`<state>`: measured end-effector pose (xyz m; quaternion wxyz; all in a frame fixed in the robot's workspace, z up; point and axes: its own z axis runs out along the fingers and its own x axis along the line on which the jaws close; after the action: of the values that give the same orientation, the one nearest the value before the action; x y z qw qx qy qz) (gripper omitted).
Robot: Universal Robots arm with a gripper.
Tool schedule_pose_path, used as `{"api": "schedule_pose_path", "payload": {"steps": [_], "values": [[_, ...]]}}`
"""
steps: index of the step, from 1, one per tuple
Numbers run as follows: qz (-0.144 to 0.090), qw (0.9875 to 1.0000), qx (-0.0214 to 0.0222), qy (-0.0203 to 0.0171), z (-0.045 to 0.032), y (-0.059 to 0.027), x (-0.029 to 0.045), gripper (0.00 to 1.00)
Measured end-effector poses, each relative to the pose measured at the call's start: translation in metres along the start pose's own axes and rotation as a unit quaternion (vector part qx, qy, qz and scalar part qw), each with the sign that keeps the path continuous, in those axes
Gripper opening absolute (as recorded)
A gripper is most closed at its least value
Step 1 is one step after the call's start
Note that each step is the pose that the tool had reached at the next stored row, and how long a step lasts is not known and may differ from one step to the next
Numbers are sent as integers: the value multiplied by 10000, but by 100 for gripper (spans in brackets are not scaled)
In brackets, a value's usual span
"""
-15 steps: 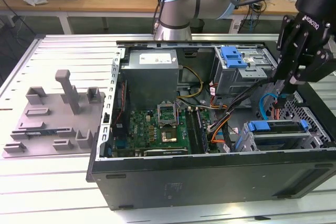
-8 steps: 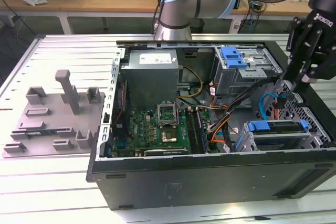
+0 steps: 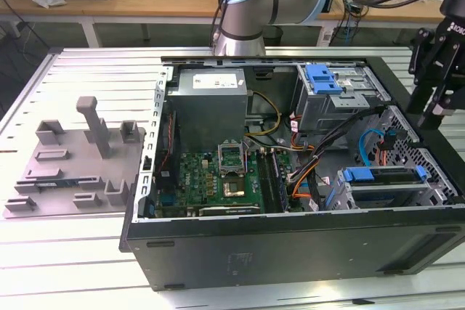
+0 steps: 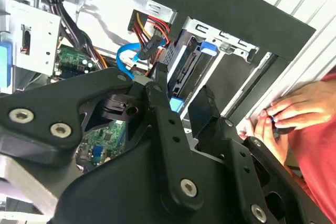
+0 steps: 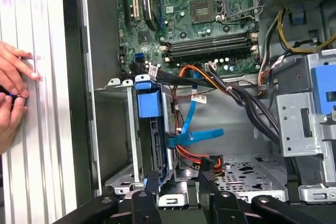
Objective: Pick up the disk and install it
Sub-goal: 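Insert the first disk wire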
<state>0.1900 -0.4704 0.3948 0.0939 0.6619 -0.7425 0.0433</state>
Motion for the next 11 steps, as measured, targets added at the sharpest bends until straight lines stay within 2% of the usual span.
{"api": "schedule_pose_path", "payload": {"steps": [2, 3, 11], "values": [[7, 10000, 7, 76, 2, -3, -42, 44], [15, 9999, 9, 99, 3, -4, -62, 44], [215, 9997, -31, 108, 70, -8, -137, 44]]}}
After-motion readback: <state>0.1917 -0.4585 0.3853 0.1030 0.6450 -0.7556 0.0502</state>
